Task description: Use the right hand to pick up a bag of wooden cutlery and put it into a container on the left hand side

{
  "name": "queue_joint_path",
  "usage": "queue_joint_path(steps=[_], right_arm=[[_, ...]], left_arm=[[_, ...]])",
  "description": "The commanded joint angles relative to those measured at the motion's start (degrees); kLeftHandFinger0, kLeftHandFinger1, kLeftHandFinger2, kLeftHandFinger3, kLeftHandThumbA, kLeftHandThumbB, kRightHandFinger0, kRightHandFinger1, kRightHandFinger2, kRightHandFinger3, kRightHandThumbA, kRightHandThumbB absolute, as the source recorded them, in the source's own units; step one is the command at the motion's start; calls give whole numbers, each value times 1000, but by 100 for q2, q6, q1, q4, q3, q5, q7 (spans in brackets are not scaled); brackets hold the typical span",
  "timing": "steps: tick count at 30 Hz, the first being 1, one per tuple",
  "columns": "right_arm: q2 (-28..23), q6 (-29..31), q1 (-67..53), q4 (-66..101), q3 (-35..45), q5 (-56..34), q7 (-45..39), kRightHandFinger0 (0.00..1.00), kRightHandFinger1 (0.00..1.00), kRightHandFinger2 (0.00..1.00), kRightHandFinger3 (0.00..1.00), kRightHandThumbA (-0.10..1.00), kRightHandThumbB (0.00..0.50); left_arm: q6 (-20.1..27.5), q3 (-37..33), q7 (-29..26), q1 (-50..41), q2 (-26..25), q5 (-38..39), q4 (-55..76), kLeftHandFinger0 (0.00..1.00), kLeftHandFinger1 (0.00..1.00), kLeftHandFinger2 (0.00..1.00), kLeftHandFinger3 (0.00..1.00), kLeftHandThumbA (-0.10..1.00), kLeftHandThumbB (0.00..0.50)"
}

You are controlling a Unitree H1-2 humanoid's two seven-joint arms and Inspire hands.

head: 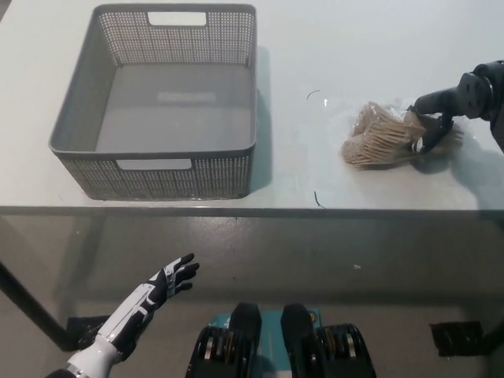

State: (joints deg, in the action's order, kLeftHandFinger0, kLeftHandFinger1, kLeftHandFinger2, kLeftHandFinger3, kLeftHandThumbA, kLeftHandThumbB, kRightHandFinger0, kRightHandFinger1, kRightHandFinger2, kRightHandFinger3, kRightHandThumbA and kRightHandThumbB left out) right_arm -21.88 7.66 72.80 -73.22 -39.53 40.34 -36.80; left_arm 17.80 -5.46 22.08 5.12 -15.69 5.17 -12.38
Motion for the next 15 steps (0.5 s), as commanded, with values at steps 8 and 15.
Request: queue_joint_path(steps=[8, 15], right_arm=[[650, 401, 155, -578, 337, -259, 1339, 1000, 1000, 1000, 1000, 292, 500], [750, 617, 64, -662, 338, -90, 3196, 2, 159, 491, 580, -100, 218]], left_arm=[[150, 62, 102, 192, -100, 158, -32, 1000, 1000, 1000, 1000, 1000, 462], [193, 48, 102, 257, -99, 123, -68, 1000, 1000, 1000, 1000, 1000, 455]])
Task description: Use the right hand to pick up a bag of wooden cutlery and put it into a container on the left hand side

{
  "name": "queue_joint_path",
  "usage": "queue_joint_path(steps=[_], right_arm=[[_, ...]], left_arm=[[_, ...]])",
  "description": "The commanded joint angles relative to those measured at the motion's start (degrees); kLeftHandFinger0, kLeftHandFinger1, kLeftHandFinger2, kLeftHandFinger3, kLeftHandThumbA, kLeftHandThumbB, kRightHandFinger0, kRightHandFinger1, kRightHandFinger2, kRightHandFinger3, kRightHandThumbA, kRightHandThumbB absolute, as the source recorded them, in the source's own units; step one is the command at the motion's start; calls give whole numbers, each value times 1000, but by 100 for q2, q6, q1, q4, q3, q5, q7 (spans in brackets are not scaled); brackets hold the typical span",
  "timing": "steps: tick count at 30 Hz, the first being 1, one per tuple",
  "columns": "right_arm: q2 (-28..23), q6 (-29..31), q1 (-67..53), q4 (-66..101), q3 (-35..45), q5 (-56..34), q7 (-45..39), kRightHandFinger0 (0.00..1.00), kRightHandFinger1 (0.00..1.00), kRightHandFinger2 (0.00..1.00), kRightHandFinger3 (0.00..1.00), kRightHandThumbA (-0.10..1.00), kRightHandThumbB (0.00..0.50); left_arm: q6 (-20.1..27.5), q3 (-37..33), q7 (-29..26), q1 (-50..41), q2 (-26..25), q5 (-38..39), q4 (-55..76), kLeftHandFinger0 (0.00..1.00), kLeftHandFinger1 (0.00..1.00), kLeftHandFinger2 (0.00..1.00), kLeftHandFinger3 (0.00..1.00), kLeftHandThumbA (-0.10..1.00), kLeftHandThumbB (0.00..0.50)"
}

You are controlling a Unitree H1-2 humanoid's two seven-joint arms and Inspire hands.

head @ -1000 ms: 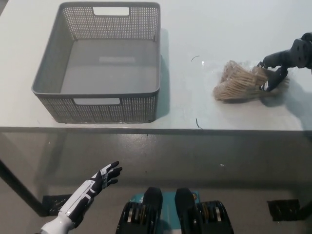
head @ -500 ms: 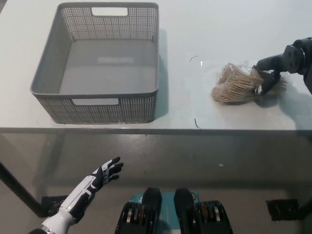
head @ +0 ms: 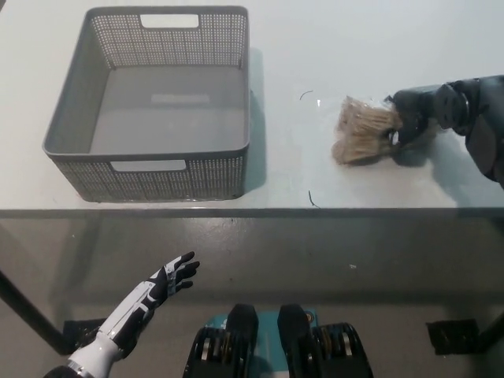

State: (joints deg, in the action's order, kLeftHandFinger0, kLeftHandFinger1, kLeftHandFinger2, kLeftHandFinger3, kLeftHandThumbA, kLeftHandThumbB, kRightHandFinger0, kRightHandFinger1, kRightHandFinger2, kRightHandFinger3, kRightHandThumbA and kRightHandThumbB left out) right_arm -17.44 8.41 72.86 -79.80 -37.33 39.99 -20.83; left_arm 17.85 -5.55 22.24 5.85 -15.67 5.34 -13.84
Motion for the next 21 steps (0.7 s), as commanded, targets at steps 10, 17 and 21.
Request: queue_joint_path(steps=[10, 17, 21], right_arm=[[226, 670, 205, -54, 541, -368, 2085, 54, 595, 929, 979, -100, 147], [58, 762, 332, -93, 750, -407, 2222, 94, 617, 976, 1000, -100, 115], [-32, 820, 391, -100, 814, -445, 2306, 52, 567, 965, 956, -100, 129]], left_arm=[[117, 82, 91, 252, -105, 162, 100, 1000, 1000, 1000, 1000, 1000, 443], [30, 91, 101, 246, -113, 184, 141, 1000, 1000, 1000, 1000, 1000, 444], [44, 86, 110, 256, -119, 158, 125, 1000, 1000, 1000, 1000, 1000, 439]])
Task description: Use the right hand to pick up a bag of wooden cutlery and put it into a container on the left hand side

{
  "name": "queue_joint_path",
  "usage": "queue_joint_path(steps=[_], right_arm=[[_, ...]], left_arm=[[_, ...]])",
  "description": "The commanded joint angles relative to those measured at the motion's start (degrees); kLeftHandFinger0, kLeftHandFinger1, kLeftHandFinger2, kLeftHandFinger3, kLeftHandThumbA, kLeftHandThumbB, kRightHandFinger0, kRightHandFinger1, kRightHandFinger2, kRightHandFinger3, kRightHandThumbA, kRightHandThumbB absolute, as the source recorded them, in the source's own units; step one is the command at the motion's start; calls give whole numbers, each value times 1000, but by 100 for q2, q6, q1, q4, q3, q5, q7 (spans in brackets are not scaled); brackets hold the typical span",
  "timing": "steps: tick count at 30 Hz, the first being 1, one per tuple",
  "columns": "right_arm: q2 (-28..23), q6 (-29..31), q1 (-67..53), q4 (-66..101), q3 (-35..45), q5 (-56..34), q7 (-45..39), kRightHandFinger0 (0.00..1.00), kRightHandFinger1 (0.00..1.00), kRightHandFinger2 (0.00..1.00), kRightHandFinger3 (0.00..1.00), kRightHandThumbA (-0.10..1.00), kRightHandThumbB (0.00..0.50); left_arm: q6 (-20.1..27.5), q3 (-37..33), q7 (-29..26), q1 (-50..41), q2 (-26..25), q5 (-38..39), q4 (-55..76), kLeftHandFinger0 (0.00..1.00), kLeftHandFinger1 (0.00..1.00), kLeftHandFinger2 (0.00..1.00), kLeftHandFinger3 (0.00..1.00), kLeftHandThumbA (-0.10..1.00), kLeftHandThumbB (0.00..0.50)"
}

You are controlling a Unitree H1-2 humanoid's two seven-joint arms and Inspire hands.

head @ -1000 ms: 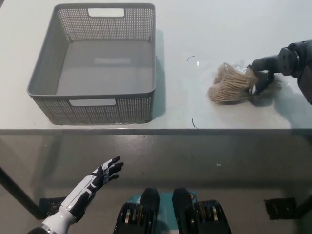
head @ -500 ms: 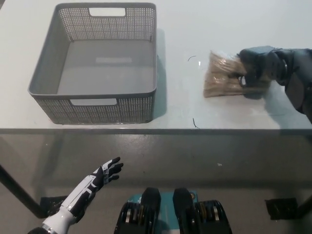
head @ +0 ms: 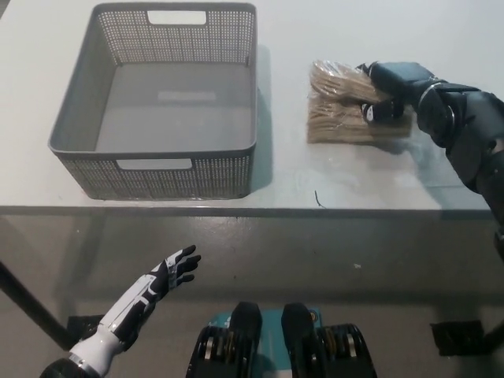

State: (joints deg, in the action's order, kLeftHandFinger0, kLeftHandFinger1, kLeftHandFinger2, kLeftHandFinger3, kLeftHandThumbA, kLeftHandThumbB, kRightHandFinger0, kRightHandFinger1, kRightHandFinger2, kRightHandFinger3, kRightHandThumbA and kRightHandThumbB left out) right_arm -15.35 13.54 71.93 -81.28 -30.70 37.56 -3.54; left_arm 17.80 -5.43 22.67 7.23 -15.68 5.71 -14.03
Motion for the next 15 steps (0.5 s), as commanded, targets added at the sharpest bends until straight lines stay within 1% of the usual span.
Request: queue_joint_path(steps=[1, 2, 3, 4, 6, 7, 8, 9, 10, 11, 12, 13, 15], right_arm=[[-284, 287, 535, 50, 251, -290, 542, 42, 564, 970, 965, -100, 136], [-311, 285, 563, 55, 300, -328, 551, 24, 555, 971, 972, -100, 127], [-330, 305, 582, 59, 348, -352, 576, 13, 554, 980, 978, -100, 129], [-344, 321, 606, 63, 402, -382, 580, 1, 550, 968, 1000, -100, 120], [-372, 255, 696, 66, 550, -466, 595, 0, 563, 965, 1000, -100, 101], [-405, 281, 752, 75, 682, -549, 655, 0, 565, 967, 1000, -100, 99], [-424, 314, 771, 85, 759, -590, 721, 0, 561, 963, 1000, -100, 108], [-436, 342, 781, 93, 823, -617, 799, 0, 515, 890, 1000, -100, 29], [-444, 352, 800, 96, 890, -673, 799, 23, 542, 899, 1000, -100, 87], [-459, 373, 836, 102, 1012, -768, 805, 50, 572, 929, 1000, -100, 96], [-483, 441, 899, 116, 1225, -940, 812, 57, 571, 927, 1000, -100, 104], [-486, 439, 931, 120, 1314, -962, 843, 51, 561, 912, 985, -100, 112], [-489, 430, 996, 131, 1498, -1074, 812, 45, 553, 901, 975, -100, 107]], left_arm=[[44, 75, 82, 107, -117, 145, 130, 1000, 1000, 1000, 1000, 1000, 437], [57, 74, 97, 111, -119, 156, 111, 1000, 1000, 1000, 1000, 1000, 440], [85, 71, 112, 111, -126, 159, 86, 1000, 1000, 1000, 1000, 1000, 441], [103, 74, 115, 109, -125, 161, 63, 1000, 1000, 1000, 1000, 1000, 442], [86, 86, 114, 85, -119, 179, 71, 1000, 1000, 1000, 1000, 1000, 440], [158, 79, 131, 87, -122, 171, 33, 1000, 1000, 1000, 1000, 1000, 432], [178, 72, 136, 82, -116, 164, 25, 1000, 1000, 1000, 1000, 1000, 431], [154, 71, 145, 73, -112, 175, 35, 1000, 1000, 1000, 1000, 1000, 431], [147, 72, 151, 68, -112, 185, 32, 1000, 1000, 1000, 1000, 1000, 430], [130, 77, 158, 55, -111, 199, 33, 1000, 1000, 1000, 1000, 1000, 436], [102, 89, 152, 37, -99, 210, 30, 1000, 1000, 1000, 1000, 1000, 446], [108, 92, 170, 35, -94, 232, 16, 1000, 1000, 1000, 1000, 1000, 445], [136, 96, 187, 33, -86, 251, -17, 1000, 1000, 1000, 1000, 1000, 444]])
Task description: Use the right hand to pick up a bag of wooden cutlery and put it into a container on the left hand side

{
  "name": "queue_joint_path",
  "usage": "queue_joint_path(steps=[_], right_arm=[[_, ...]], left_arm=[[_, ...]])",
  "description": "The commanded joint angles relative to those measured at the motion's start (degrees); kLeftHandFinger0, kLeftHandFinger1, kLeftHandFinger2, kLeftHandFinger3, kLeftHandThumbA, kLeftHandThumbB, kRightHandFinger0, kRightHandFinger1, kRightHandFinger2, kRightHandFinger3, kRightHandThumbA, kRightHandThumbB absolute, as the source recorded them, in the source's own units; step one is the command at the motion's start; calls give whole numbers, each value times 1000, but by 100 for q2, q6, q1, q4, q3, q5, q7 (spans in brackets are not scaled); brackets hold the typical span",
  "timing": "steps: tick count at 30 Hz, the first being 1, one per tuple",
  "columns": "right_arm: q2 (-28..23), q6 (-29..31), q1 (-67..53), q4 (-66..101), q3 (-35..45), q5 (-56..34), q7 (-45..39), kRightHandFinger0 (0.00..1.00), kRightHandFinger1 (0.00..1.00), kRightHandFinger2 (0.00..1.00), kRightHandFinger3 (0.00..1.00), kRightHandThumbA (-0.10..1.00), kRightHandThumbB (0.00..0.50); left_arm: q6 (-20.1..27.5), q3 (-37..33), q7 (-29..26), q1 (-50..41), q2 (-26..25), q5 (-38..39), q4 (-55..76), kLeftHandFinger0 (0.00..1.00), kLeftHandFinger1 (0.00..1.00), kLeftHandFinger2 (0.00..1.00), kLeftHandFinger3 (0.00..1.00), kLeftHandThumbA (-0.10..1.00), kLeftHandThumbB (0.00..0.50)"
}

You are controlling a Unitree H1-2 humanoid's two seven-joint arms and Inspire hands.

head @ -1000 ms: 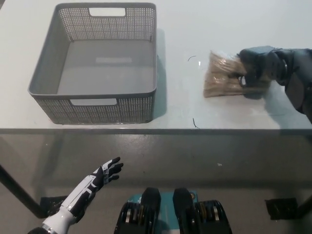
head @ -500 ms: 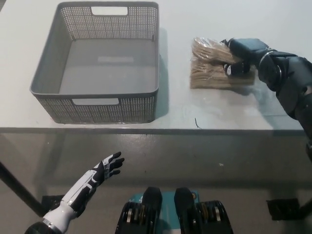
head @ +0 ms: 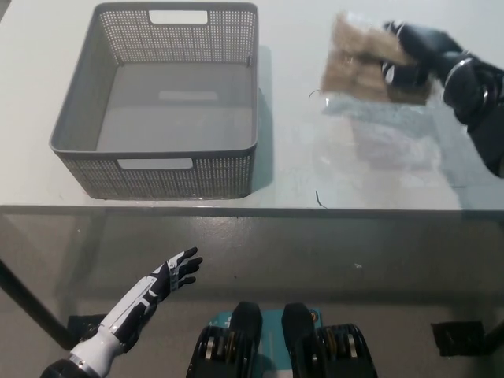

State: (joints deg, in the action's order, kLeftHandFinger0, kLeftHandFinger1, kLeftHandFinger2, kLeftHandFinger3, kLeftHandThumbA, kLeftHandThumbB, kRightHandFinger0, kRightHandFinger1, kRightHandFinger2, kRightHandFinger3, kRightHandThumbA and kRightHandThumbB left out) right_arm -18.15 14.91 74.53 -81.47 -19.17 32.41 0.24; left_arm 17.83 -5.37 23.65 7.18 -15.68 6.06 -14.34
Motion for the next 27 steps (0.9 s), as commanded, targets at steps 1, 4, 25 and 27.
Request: queue_joint_path(steps=[1, 4, 25, 27], right_arm=[[-210, 255, 779, 151, 435, -606, 404, 44, 542, 895, 969, -100, 106], [-191, 325, 873, 175, 572, -655, 446, 7, 517, 894, 987, -100, 119], [1060, 494, 1494, 343, 643, -875, 336, 0, 381, 864, 867, -100, 140], [1191, 566, 1526, 326, 673, -941, 280, 0, 418, 881, 866, -100, 145]], left_arm=[[107, 88, 84, 33, -93, 199, 31, 1000, 1000, 1000, 1000, 1000, 445], [91, 82, 124, -6, -87, 257, -20, 1000, 1000, 1000, 1000, 1000, 446], [226, 32, 66, -169, -33, 170, -88, 1000, 1000, 1000, 1000, 1000, 443], [234, 29, 80, -160, -27, 186, -112, 1000, 1000, 1000, 1000, 1000, 444]])
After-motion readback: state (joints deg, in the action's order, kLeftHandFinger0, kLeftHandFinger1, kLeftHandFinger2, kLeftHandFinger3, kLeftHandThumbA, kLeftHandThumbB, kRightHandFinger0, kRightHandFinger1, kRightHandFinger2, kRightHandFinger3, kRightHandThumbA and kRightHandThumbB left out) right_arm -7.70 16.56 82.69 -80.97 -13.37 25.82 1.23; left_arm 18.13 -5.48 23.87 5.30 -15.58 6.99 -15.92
